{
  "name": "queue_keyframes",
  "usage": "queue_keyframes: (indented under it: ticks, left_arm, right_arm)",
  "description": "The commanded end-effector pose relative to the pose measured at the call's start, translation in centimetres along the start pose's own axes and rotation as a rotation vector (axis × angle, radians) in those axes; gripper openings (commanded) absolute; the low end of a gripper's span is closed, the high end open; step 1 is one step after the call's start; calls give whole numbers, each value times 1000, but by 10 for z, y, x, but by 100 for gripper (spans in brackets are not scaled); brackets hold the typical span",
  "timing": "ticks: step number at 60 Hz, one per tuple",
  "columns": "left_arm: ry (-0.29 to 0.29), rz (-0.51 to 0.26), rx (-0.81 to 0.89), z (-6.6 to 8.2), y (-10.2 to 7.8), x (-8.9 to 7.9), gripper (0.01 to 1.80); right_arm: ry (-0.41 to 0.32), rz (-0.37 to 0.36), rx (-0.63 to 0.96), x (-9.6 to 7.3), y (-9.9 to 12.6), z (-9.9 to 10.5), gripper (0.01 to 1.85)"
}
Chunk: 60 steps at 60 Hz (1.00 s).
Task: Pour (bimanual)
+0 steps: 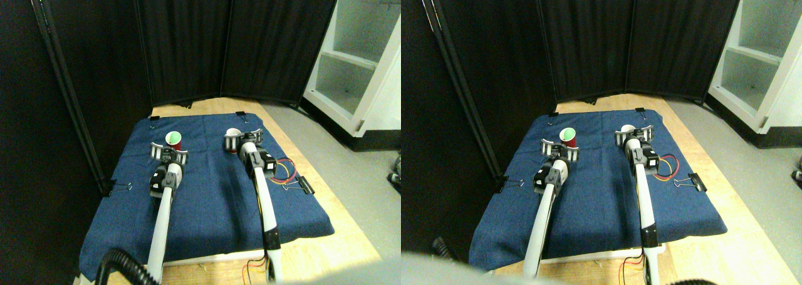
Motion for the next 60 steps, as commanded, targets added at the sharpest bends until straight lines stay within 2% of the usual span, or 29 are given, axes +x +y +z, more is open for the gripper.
queue_keyframes:
  ticks: [1,7,14,21,22,23,25,29,33,39,45,56,57,60]
  left_arm:
    - [8,-72,2,-1,-16,-10,146]
    - [-7,-105,26,-3,-25,-16,137]
    - [-18,-146,13,-7,-36,-24,102]
    - [-10,-192,17,-9,-44,-27,84]
    - [-13,-211,15,-9,-47,-28,74]
    - [-13,-211,15,-9,-47,-28,74]
    - [-18,-234,21,-10,-51,-29,59]
    - [-27,-261,31,-12,-56,-31,45]
    - [-51,-291,37,-14,-59,-32,33]
    - [-81,-321,75,-16,-62,-31,33]
    - [-96,-335,100,-14,-62,-26,33]
    - [-113,-341,265,-9,-56,-21,33]
    - [-114,-333,284,-8,-55,-22,42]
    - [-113,-325,309,-6,-53,-21,90]
  right_arm:
    - [-13,58,16,-10,14,1,153]
    - [-16,84,31,-15,18,0,136]
    - [-57,149,1,-21,25,-3,104]
    - [-88,202,-5,-24,30,-5,85]
    - [-111,236,-4,-25,32,-5,70]
    - [-111,236,-4,-25,32,-5,70]
    - [-145,254,-33,-27,35,-6,52]
    - [-162,267,-52,-29,36,-6,34]
    - [-169,294,-90,-30,38,-5,33]
    - [-198,303,-101,-30,38,-5,33]
    - [-194,310,-123,-28,37,-3,33]
    - [-209,298,-134,-25,33,-2,33]
    - [-207,298,-133,-25,33,-1,33]
    - [-212,302,-156,-24,33,0,33]
